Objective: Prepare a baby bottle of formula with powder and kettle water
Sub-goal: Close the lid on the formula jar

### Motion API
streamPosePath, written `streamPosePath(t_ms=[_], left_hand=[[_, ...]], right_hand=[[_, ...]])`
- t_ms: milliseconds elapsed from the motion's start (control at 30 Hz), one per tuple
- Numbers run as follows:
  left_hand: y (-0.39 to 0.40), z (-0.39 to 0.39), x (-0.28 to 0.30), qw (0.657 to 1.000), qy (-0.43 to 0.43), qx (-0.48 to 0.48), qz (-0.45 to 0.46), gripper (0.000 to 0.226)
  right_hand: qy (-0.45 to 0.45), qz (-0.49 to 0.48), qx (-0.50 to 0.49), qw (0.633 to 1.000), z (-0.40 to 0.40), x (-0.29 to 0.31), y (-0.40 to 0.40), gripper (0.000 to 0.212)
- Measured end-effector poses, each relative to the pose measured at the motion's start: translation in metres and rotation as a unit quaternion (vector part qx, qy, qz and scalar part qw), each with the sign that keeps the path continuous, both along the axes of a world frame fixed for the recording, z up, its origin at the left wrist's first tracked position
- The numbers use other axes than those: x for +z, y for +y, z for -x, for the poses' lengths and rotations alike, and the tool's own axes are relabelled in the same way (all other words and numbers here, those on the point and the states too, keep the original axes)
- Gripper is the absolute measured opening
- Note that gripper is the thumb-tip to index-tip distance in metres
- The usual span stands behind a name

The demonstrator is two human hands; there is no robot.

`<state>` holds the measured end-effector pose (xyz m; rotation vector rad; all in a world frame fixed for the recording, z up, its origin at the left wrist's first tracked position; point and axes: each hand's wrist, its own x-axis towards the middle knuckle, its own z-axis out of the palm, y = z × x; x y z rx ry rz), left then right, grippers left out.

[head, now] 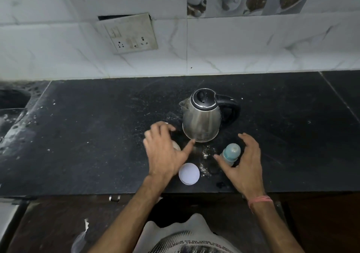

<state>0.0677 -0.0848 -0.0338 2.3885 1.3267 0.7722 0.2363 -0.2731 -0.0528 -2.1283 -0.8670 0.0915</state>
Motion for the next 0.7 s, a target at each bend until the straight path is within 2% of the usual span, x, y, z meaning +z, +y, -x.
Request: streamPosePath(t_ms=[100, 167, 233, 267, 400, 467, 567, 700], left_hand=[[0.019, 0.024, -0.006, 0.986, -0.069, 0.057, 0.142, 0.102], [0.024, 0.04, -0.01, 0.953, -0.13, 0.066, 0.267, 0.116], [0.024, 0.051, -0.017, 0.925, -0.15, 0.034, 0.348, 0.125], [0.021, 0.054, -0.022, 0.921, -0.143, 0.014, 0.361, 0.127], [0.006, 0.059, -0.047, 0.948, -0.118, -0.019, 0.296, 0.124], [0.001, 0.058, -0.056, 0.956, -0.127, -0.018, 0.265, 0.116], [-0.002, 0.056, -0.062, 0.956, -0.157, 0.003, 0.247, 0.1], [-0.003, 0.054, -0.066, 0.952, -0.175, 0.016, 0.251, 0.096]], right_hand=[[-0.087, -0.061, -0.011, 0.994, 0.019, 0.019, 0.004, 0.074], [-0.118, -0.079, 0.057, 0.988, 0.036, 0.026, 0.01, 0.051], [-0.09, -0.026, 0.154, 0.984, 0.05, 0.022, 0.019, 0.043], [-0.072, 0.026, 0.192, 0.979, 0.054, 0.015, 0.023, 0.048], [-0.052, 0.242, 0.275, 0.929, 0.061, -0.024, 0.042, 0.102], [-0.068, 0.307, 0.288, 0.905, 0.063, -0.034, 0.049, 0.114], [-0.094, 0.314, 0.287, 0.9, 0.062, -0.04, 0.053, 0.101], [-0.103, 0.295, 0.308, 0.898, 0.058, -0.039, 0.055, 0.084]])
